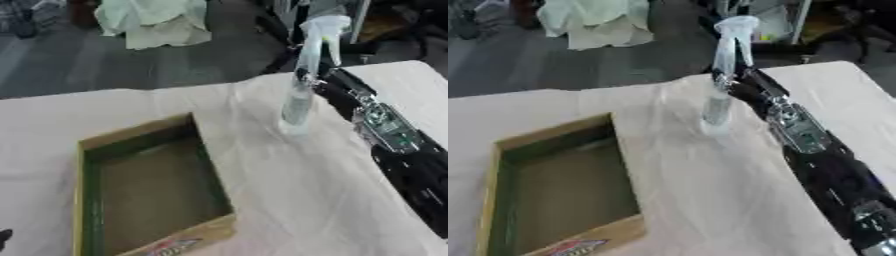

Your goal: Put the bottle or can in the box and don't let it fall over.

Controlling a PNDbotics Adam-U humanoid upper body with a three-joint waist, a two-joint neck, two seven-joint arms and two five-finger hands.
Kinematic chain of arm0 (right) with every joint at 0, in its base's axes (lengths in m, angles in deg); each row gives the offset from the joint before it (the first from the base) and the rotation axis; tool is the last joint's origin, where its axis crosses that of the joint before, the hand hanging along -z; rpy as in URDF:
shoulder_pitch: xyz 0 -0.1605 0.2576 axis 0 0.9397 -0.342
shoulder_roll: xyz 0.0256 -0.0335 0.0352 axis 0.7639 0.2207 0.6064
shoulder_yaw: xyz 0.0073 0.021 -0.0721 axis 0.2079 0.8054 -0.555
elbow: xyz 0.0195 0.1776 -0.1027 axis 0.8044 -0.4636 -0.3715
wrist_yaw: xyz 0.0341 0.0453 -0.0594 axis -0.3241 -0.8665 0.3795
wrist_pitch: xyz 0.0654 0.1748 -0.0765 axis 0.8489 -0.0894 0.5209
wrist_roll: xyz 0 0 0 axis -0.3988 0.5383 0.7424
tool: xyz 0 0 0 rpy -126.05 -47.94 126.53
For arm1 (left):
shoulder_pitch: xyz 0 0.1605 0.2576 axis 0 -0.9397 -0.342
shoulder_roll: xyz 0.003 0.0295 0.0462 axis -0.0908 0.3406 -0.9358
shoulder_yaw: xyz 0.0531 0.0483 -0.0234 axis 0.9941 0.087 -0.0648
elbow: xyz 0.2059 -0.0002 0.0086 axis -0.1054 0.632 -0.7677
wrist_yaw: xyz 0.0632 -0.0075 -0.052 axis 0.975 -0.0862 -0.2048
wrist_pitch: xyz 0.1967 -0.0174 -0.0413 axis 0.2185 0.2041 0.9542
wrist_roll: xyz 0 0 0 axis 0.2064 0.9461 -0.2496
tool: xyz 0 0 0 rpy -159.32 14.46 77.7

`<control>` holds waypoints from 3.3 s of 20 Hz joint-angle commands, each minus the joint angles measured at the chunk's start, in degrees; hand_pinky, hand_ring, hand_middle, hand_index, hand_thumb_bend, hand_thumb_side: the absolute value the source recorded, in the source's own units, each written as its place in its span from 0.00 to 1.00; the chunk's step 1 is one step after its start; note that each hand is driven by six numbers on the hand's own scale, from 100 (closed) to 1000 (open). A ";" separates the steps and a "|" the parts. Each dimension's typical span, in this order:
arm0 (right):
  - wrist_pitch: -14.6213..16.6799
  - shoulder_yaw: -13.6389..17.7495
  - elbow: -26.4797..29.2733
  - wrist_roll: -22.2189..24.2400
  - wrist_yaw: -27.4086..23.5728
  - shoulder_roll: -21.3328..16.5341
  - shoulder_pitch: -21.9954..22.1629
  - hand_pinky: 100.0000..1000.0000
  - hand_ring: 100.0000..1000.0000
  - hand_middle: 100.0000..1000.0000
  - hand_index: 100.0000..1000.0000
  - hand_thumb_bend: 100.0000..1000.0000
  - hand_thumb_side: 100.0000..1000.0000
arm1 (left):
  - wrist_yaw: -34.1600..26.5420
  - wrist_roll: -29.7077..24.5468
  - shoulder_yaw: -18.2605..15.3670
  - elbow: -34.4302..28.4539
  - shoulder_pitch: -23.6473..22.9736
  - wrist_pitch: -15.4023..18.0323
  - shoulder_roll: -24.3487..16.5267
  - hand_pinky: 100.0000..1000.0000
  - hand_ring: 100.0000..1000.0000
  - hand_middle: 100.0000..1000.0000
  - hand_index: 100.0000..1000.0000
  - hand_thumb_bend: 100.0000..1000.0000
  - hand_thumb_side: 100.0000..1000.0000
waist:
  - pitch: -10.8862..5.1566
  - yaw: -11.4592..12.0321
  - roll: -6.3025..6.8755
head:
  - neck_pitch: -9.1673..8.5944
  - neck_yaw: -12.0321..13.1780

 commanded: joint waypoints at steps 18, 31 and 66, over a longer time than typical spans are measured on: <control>-2.00 0.60 2.46 -5.03 -7.85 -0.66 -0.33 0.56 0.48 0.63 0.58 0.00 0.38 | 0.33 -0.31 -0.34 -0.67 0.00 0.13 -0.18 1.00 0.85 1.00 0.77 0.01 0.95 | -0.81 -0.08 -0.04 | -0.63 0.21; -0.79 0.49 4.14 -7.92 -11.95 -0.95 0.29 0.16 0.24 0.39 0.32 0.00 0.39 | 0.14 -0.50 -0.31 -0.75 0.14 0.04 -0.15 1.00 0.85 1.00 0.75 0.01 0.94 | -0.89 -0.28 0.11 | -0.59 0.24; 4.68 -1.12 24.28 -18.02 -17.28 -5.78 -2.19 0.10 0.10 0.17 0.12 0.00 0.41 | -2.24 -0.47 -0.57 -0.42 0.63 -0.52 -2.10 1.00 0.84 1.00 0.74 0.02 0.90 | -5.85 0.92 -2.96 | 2.26 -2.30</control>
